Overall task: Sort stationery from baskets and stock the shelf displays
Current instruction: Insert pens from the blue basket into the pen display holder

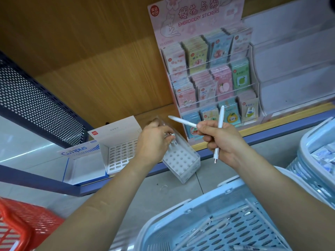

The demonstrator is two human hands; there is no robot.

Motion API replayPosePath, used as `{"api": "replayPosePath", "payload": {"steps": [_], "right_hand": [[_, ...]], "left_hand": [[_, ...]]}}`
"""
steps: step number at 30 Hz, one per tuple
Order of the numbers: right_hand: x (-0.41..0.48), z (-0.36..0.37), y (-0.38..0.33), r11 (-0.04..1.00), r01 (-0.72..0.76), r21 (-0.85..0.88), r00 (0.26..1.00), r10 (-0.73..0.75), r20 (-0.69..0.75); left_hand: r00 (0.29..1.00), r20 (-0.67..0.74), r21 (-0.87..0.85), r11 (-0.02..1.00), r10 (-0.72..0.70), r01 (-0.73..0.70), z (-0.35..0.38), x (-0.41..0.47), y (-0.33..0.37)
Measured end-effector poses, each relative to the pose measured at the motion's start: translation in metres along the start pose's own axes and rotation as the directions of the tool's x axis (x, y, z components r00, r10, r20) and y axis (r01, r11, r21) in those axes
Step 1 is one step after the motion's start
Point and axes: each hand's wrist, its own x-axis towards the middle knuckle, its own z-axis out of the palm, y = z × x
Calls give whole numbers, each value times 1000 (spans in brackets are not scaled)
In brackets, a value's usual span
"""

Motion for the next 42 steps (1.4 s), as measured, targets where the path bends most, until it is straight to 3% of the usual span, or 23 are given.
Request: {"api": "replayPosePath", "payload": {"steps": [8,12,15,18,22,26,30,33,37,42], "right_hand": [[-5,2,-2,999,-4,32,1000,3,10],[-8,1,-6,999,37,6,998,-37,45],[-13,5,-10,998,58,-31,991,-54,123],[-18,13,-13,996,49,69,988,-59,142],[-24,28,-16,978,73,195,992,-92,92],[-27,36,-11,972,102,209,991,-118,62],[-25,21,-19,946,91,311,983,-135,122],[-18,5,-25,924,160,348,983,-182,31],[-11,-4,-16,963,206,172,977,-192,-94],[-7,-4,-4,976,215,-23,969,-216,-115]], "left_hand": [[993,84,-22,996,-82,85,1,8,-1],[972,48,-336,912,-231,233,-16,6,-8],[950,-76,-587,784,-304,204,-35,-1,-1],[979,78,-687,701,-190,191,-40,-17,25],[942,328,-638,719,-68,274,-20,-41,54],[930,335,-812,453,-153,367,-20,-45,61],[971,119,-743,630,-208,226,-38,-37,32],[970,-32,-626,761,-241,168,-61,-28,-1],[964,-67,-485,853,-257,194,-74,-26,-25],[984,-24,-274,948,-175,161,-54,-33,-29]]}}
